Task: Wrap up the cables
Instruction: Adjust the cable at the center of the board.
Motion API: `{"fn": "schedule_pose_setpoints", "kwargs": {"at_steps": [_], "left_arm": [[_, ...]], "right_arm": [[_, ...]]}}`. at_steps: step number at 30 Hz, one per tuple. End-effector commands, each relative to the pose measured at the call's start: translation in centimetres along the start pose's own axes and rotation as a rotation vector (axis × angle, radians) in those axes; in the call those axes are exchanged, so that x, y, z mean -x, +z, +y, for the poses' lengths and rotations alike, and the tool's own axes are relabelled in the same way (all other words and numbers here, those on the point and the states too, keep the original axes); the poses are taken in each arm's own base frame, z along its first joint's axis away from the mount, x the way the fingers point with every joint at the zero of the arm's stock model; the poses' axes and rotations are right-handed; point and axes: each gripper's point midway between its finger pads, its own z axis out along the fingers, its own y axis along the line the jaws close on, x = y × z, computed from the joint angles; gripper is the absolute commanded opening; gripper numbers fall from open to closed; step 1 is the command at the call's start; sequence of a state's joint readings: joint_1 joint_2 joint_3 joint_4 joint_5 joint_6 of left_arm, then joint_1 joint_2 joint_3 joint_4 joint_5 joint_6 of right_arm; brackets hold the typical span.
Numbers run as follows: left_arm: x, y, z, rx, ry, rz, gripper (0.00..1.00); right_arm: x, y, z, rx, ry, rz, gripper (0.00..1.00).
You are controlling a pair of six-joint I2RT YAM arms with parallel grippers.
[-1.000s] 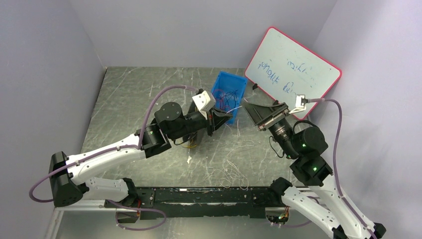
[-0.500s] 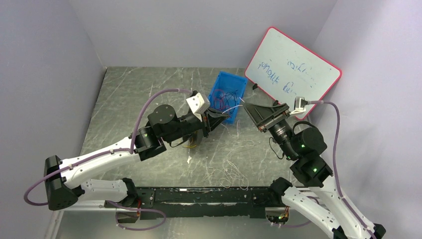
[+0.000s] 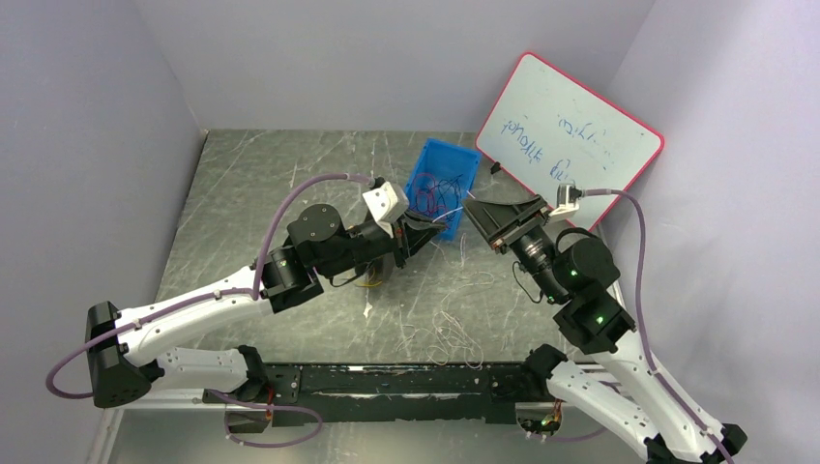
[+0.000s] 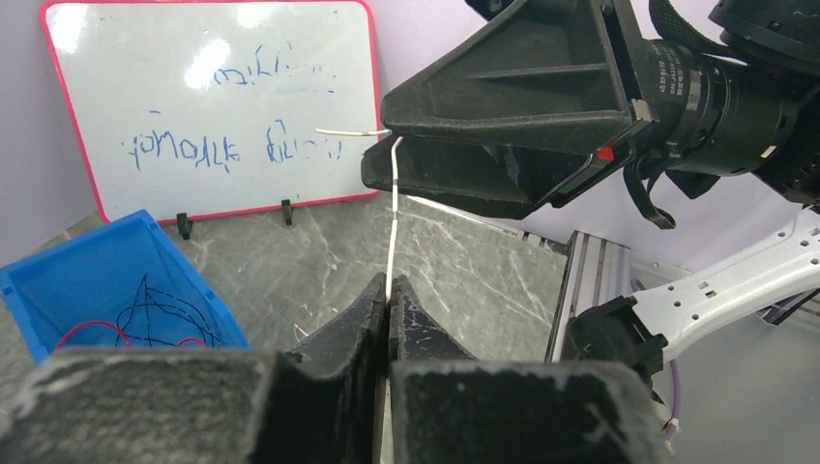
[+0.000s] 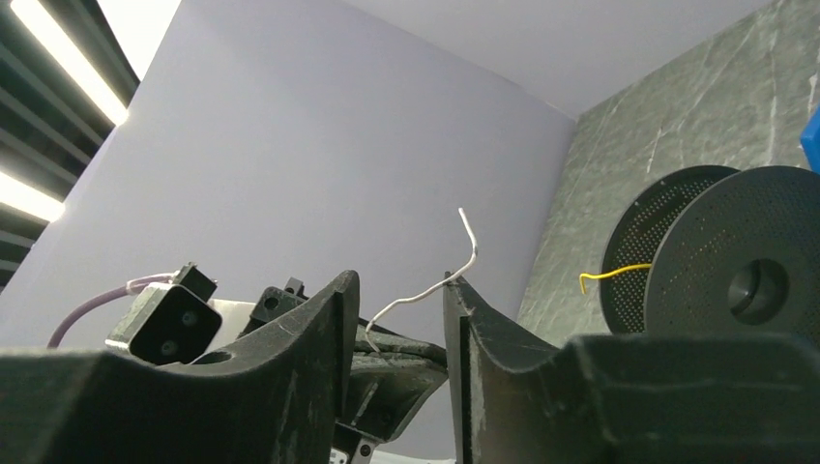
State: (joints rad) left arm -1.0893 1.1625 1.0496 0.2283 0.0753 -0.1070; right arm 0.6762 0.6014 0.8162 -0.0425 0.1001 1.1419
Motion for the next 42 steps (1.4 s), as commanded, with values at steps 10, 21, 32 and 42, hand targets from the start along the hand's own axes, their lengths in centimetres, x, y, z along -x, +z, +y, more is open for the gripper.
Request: {"fn": "schedule_pose_setpoints", "kwargs": {"at_steps": [10, 21, 32, 42], "left_arm": [[-0.6, -0.4, -1.0, -0.044, 0.009, 0.008, 0.07], [-2.1, -0.5, -1.4, -0.067, -0.004, 0.053, 0.07], [-4.0, -0.3, -1.4, -0.063, -0.043, 0.11, 0.24], [-3.7, -1.4, -0.9, -0.017, -0.072, 0.129, 0.61]], "right_arm": [[1.2, -0.5, 1.1, 0.032, -0.047, -0.049, 0.31], [0.9, -0.3, 1.2, 0.048, -0.074, -0.037, 0.09], [0.6, -0.4, 2.0, 0.113, -0.231, -0.016, 0.0], [-1.1, -0.4, 1.9, 0.159, -0.464, 0.096, 0.0]]}}
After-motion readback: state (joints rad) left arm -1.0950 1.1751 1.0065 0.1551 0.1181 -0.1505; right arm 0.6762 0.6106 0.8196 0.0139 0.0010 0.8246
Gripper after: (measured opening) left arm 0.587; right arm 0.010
